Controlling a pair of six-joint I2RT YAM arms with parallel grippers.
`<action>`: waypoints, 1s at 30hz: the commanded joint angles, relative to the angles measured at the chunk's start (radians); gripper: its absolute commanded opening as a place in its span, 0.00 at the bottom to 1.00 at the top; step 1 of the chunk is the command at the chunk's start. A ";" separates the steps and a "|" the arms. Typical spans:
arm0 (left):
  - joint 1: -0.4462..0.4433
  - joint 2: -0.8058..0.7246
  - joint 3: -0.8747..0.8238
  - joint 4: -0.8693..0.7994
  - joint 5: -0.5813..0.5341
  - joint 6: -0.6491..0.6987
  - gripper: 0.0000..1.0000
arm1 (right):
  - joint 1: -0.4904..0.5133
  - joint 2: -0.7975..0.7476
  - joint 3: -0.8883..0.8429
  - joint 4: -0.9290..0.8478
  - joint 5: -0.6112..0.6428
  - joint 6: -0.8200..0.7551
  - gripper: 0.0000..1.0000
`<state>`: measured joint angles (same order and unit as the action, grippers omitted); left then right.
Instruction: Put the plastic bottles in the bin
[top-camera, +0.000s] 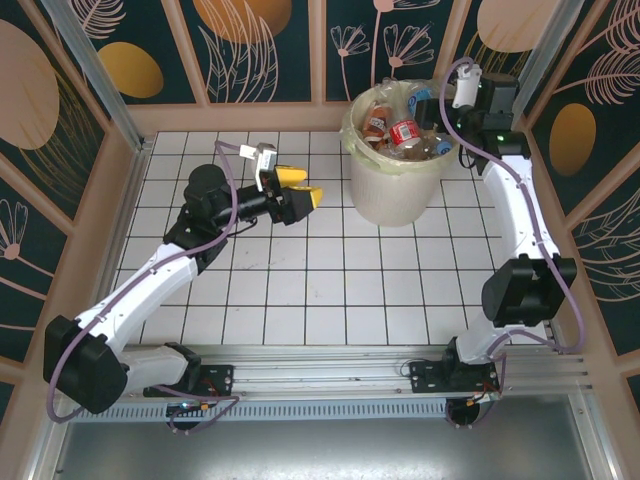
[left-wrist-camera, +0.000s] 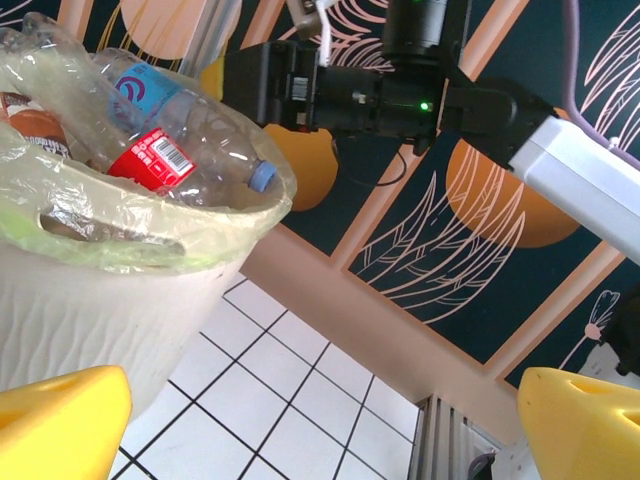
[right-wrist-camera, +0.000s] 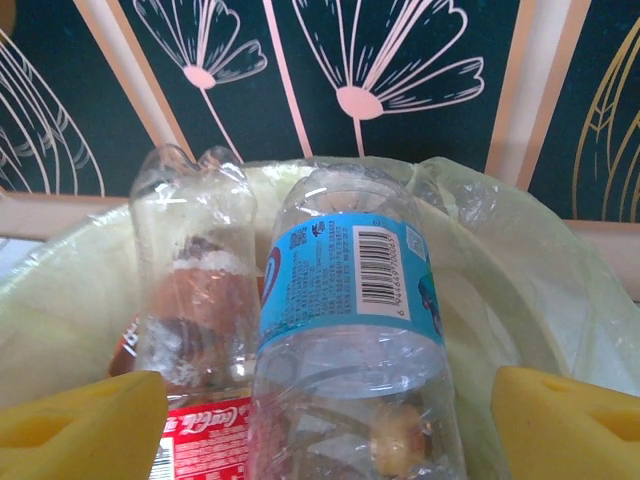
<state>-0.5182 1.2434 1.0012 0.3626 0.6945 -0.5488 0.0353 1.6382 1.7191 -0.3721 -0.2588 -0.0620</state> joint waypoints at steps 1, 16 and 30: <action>-0.005 0.010 0.031 -0.002 -0.028 0.023 0.99 | -0.004 -0.001 -0.018 0.071 -0.005 0.040 0.82; -0.006 -0.022 0.024 -0.096 -0.163 0.099 0.99 | -0.005 0.067 -0.072 0.109 -0.014 0.051 0.73; -0.005 -0.052 0.013 -0.116 -0.196 0.116 0.99 | 0.003 0.028 -0.006 0.091 -0.017 0.059 0.77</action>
<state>-0.5182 1.2102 1.0023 0.2501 0.5140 -0.4557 0.0353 1.6917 1.6657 -0.2844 -0.2634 -0.0113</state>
